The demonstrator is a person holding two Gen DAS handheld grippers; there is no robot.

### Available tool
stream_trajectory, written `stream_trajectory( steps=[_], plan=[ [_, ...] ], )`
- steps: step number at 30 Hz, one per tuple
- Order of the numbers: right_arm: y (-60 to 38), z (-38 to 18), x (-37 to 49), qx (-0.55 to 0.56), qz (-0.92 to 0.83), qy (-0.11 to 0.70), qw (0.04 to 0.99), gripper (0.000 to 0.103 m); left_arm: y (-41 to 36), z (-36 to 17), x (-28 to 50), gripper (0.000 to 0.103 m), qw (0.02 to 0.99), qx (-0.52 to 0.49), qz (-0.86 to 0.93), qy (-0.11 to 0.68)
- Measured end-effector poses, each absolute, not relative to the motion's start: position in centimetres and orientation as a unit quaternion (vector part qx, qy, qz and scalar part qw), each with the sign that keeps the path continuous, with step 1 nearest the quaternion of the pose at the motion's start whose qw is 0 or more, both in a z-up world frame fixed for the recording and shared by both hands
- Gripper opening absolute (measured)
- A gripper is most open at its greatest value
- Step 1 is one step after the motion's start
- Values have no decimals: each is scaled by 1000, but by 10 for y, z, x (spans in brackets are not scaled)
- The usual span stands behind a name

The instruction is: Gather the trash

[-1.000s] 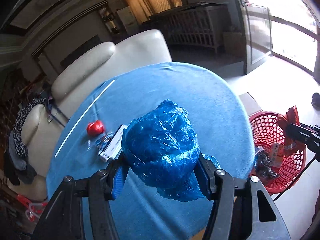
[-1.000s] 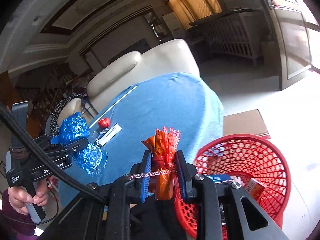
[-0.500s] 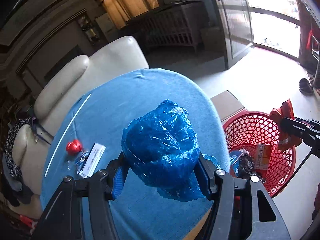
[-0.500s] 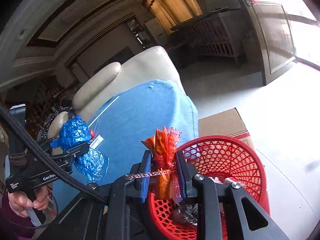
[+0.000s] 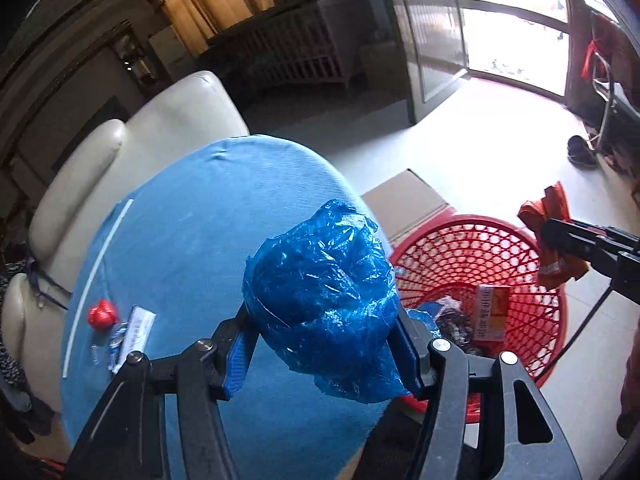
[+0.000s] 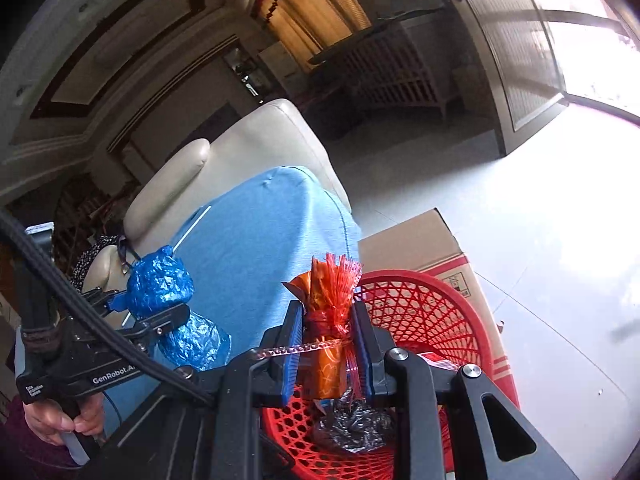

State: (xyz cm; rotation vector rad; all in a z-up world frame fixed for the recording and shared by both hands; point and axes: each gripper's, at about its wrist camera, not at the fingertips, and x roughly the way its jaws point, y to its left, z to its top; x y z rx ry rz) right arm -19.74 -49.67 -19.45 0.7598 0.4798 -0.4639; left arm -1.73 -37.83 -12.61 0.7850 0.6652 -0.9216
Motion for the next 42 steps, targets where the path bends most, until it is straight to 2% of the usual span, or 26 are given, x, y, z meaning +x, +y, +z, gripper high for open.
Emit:
stream_trajectory(
  steps=[9, 19, 21, 23, 34, 42],
  plan=[
    [-508, -209, -202, 388, -231, 241, 859, 27, -387, -148, -20, 63, 707, 331, -499, 376],
    [-515, -222, -203, 428, -232, 258, 834, 31, -381, -153, -26, 64, 698, 339, -504, 379],
    [-513, -221, -201, 429, -231, 259, 834, 38, -379, -150, -21, 64, 703, 338, -499, 378],
    [-511, -218, -198, 424, -234, 258, 836, 62, -375, -148, -18, 64, 708, 337, -494, 375],
    [-491, -196, -179, 383, -228, 246, 861, 62, -345, -141, 1, 65, 743, 335, -460, 353],
    [-471, -186, -148, 361, -201, 258, 873, 62, -280, -133, 42, 65, 780, 302, -410, 365]
  ],
)
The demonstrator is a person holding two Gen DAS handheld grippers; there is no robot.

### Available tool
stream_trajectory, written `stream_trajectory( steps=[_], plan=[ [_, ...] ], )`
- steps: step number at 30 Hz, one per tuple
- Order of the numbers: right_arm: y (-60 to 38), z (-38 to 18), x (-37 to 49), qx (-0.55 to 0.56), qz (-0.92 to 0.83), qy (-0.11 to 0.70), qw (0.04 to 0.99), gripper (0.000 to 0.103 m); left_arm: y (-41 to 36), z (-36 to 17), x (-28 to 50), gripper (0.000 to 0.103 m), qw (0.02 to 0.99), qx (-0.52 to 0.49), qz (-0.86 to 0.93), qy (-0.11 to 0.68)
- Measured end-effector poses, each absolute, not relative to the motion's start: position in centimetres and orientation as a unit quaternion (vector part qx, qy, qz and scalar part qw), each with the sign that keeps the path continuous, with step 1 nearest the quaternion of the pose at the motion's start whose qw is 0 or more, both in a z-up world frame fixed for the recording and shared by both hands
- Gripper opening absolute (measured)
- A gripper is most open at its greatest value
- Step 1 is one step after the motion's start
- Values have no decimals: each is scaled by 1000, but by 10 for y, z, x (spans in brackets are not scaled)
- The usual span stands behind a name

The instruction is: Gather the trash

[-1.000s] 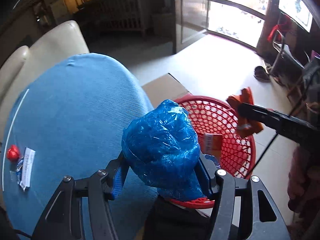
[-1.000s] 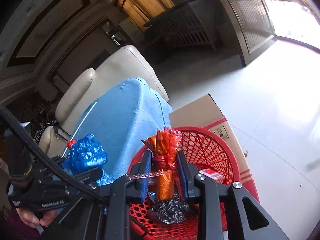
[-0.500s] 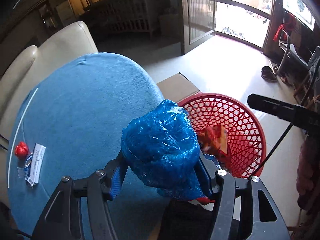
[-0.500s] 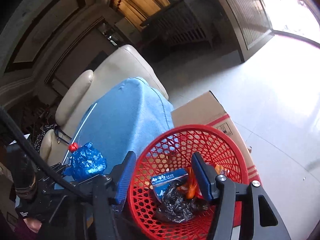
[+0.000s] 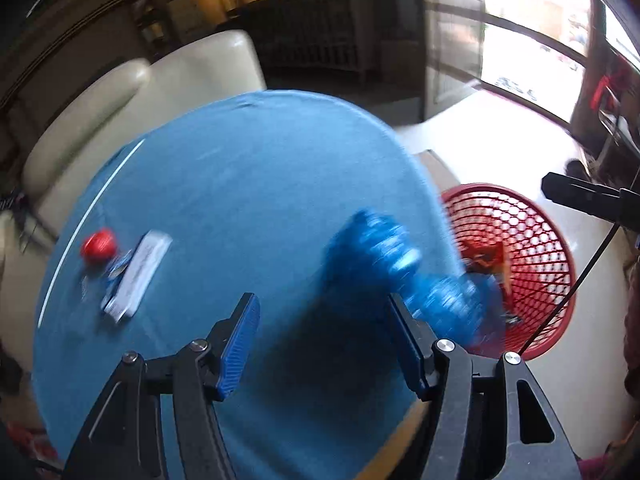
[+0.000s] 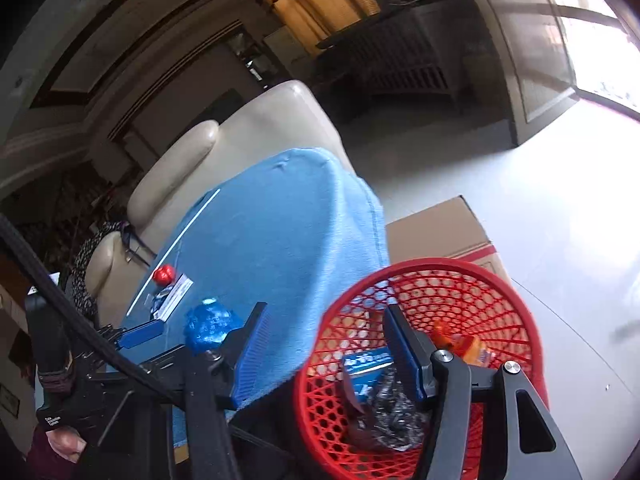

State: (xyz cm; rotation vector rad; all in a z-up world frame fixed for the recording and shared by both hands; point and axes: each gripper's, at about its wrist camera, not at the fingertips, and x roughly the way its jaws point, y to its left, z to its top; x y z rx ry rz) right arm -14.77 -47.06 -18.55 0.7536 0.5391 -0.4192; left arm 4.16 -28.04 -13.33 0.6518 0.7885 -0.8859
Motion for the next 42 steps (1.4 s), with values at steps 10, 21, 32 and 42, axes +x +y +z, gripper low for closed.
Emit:
stream_trajectory(
  steps=[10, 21, 32, 42],
  plan=[
    [-429, -177, -87, 326, -157, 295, 884, 62, -162, -129, 123, 67, 837, 198, -299, 412],
    [-381, -205, -15, 282, -109, 388, 871, 55, -114, -144, 158, 67, 852, 147, -235, 444],
    [-390, -194, -35, 256, -154, 372, 879, 43, -92, -154, 175, 67, 855, 133, -205, 457],
    [-442, -197, -102, 264, -278, 411, 827, 58, -66, -148, 206, 67, 869, 128, -182, 442]
  ],
)
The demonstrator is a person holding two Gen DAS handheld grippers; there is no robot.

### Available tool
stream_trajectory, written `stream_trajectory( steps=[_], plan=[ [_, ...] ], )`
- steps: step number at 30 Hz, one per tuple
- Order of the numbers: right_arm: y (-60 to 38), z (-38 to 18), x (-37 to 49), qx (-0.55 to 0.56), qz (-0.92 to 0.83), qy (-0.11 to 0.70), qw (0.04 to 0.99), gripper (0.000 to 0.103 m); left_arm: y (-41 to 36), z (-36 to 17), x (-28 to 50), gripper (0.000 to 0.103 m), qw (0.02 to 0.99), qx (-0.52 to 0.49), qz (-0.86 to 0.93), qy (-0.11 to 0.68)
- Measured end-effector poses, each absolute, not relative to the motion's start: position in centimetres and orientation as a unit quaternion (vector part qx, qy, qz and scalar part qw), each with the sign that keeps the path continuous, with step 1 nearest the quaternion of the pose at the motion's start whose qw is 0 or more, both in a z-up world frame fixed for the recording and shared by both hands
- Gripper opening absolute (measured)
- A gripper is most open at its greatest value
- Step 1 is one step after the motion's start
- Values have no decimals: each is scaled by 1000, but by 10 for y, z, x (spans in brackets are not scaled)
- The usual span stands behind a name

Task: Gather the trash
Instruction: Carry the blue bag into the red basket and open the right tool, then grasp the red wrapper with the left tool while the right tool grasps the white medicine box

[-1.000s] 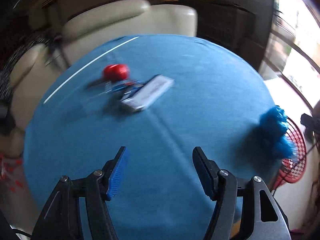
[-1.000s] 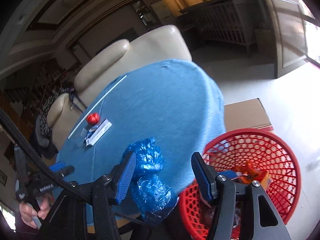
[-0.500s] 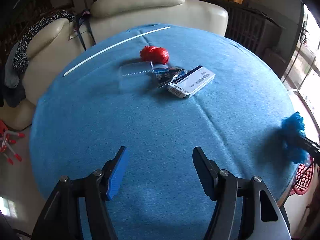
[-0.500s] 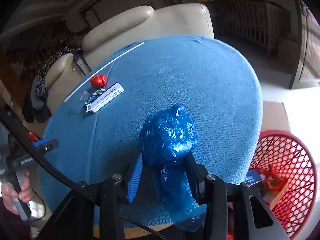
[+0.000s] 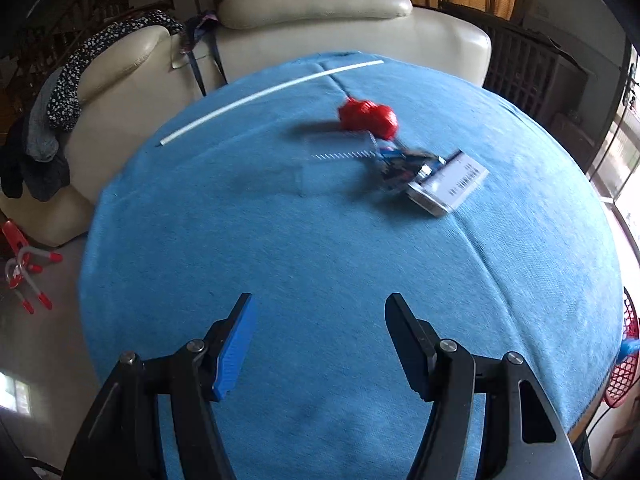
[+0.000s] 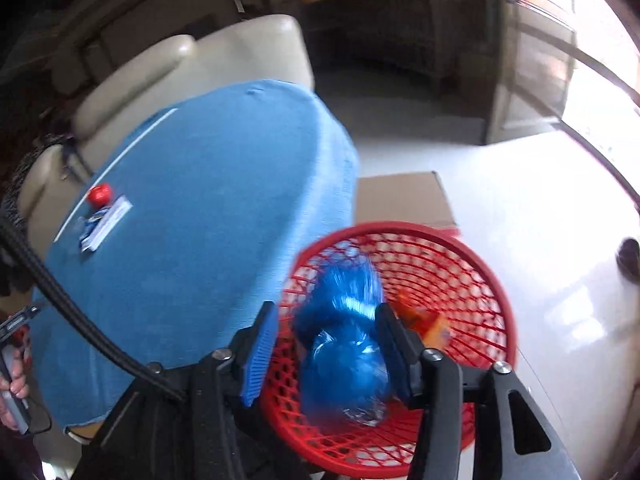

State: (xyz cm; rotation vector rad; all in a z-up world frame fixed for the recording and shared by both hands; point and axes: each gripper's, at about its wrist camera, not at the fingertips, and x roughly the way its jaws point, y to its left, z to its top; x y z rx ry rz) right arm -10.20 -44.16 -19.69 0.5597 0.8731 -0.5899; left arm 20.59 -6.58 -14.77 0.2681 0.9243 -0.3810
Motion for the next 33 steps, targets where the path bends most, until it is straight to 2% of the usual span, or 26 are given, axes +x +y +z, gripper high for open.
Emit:
stream_trajectory(
  steps=[6, 11, 19, 27, 28, 29, 30, 33],
  plan=[
    [-439, -181, -78, 278, -258, 385, 841, 58, -61, -129, 239, 67, 876, 145, -187, 420],
    [-411, -169, -4, 276, -171, 390, 862, 58, -79, -111, 281, 68, 867, 143, -218, 425],
    [-366, -170, 99, 275, -79, 407, 867, 58, -153, -115, 382, 68, 824, 89, -255, 499],
    [-366, -190, 122, 281, -62, 427, 857, 58, -201, -155, 458, 68, 790, 27, -231, 568],
    [-367, -192, 127, 284, -58, 429, 855, 58, -200, -163, 462, 62, 786, 27, -226, 576],
    [-368, -193, 132, 286, -53, 431, 854, 58, -202, -171, 465, 46, 780, 26, -223, 583],
    [-367, -192, 138, 286, -48, 431, 854, 58, -200, -177, 465, 40, 773, 22, -227, 591],
    [-362, -191, 164, 292, -28, 432, 853, 58, -190, -184, 456, 37, 769, 10, -242, 592]
  ],
)
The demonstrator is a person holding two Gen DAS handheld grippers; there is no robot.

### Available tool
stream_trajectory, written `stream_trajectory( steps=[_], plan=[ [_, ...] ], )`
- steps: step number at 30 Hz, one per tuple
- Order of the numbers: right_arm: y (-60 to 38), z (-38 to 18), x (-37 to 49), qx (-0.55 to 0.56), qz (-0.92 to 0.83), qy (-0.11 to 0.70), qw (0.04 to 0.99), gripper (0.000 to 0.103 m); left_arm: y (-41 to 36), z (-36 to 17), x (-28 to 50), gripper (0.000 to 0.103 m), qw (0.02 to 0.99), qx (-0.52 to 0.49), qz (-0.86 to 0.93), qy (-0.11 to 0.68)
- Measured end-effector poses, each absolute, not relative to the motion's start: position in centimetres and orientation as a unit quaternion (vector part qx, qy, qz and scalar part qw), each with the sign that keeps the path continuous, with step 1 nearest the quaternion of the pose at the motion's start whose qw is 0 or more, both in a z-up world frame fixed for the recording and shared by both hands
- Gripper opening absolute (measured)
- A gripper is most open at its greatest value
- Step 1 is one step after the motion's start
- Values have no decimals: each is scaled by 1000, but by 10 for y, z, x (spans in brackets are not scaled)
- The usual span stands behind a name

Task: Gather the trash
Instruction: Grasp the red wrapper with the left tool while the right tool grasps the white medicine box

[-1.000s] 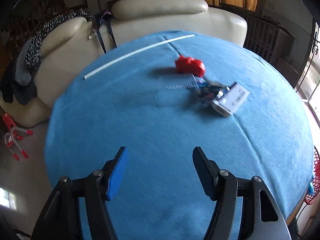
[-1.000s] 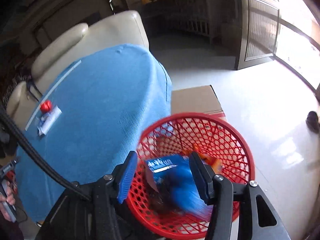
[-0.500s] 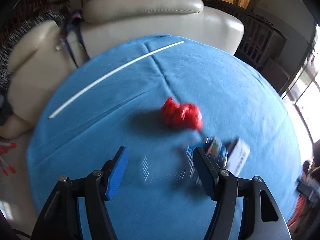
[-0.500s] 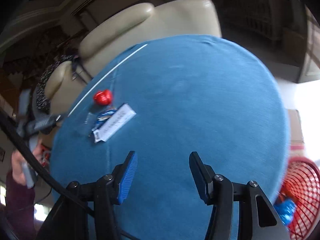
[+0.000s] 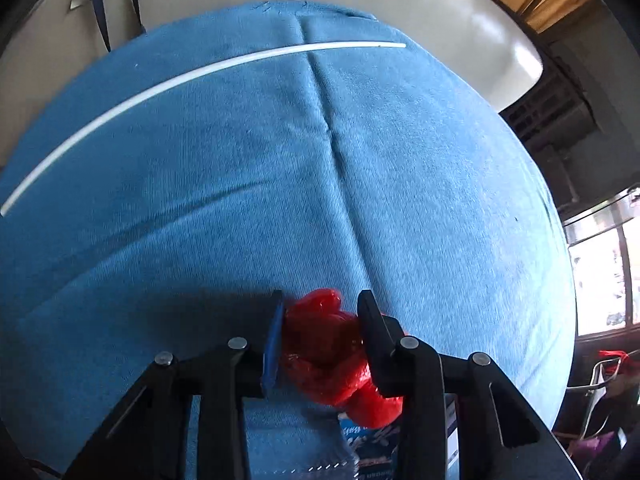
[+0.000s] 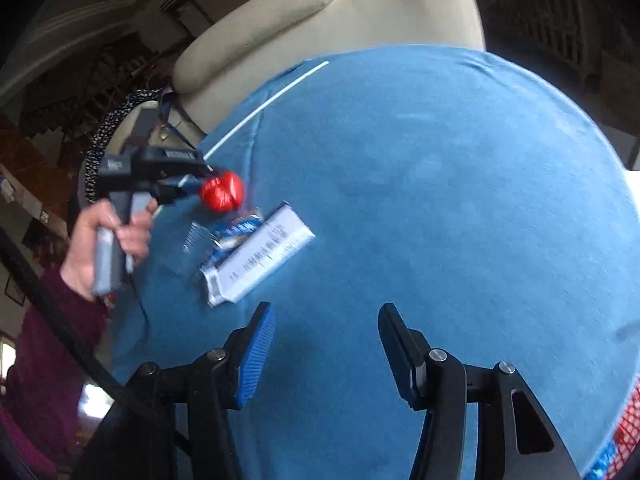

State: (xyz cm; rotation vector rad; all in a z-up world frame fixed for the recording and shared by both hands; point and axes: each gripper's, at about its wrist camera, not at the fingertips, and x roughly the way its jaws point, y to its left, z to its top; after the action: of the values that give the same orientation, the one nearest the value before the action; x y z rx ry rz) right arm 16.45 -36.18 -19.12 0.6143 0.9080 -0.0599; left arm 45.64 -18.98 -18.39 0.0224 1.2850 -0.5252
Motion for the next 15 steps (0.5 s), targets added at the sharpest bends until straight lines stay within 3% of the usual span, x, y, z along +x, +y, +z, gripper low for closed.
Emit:
stream_trajectory(
  steps=[9, 15],
  plan=[
    [-338, -204, 255, 343, -29, 456, 821, 52, -147, -185, 392, 35, 757, 5, -260, 600],
    [-318, -204, 271, 276, -89, 473, 832, 53, -126, -185, 329, 35, 764, 6, -271, 585]
  ],
)
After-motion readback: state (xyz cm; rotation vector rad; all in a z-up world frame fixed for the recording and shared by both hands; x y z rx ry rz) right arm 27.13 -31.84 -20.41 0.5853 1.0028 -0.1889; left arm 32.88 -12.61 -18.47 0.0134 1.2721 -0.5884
